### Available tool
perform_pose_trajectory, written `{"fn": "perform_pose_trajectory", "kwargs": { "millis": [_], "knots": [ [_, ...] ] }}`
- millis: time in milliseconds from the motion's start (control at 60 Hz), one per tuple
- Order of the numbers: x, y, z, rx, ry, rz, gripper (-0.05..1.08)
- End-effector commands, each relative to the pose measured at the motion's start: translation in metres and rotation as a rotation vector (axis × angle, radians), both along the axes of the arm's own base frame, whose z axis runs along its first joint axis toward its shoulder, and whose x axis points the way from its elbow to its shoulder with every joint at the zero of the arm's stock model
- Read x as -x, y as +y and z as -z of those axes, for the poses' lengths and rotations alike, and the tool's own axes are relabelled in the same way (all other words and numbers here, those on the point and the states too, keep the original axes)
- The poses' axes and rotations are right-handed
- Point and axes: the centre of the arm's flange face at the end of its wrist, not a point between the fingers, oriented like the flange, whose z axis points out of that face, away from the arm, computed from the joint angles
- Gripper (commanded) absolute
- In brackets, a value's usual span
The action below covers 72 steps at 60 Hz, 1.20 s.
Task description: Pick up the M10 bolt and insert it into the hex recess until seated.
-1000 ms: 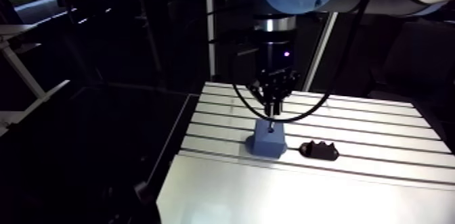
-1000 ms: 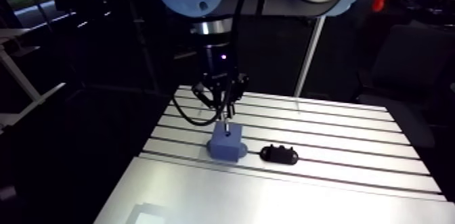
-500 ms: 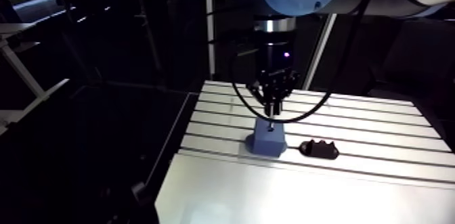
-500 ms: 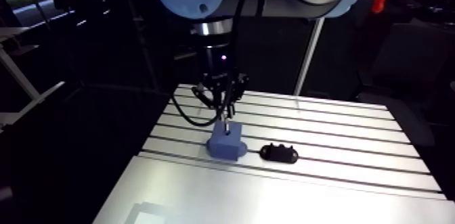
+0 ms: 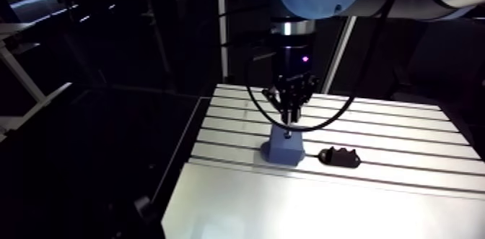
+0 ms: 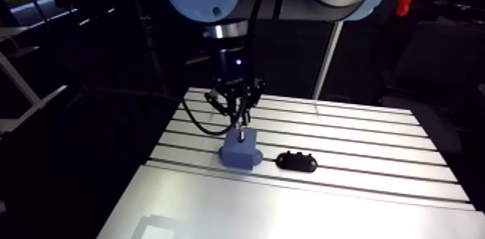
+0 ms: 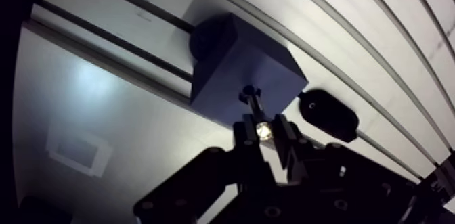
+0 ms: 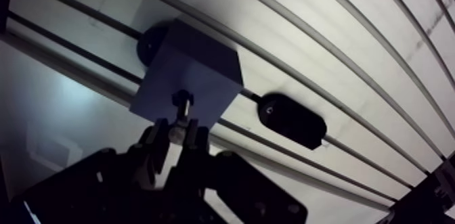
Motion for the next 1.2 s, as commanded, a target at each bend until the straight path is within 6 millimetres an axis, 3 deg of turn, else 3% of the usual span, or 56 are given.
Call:
{"fn": "perform_pose_trajectory", "kwargs": {
  "millis": [17,1200],
  "knots": [
    [0.0003,0.0005,0.0022,0.000,-0.003,0.002,1.08],
    [0.0007,-0.0003,0.0045,-0.002,-0.005,0.008,1.08]
  ]
}}
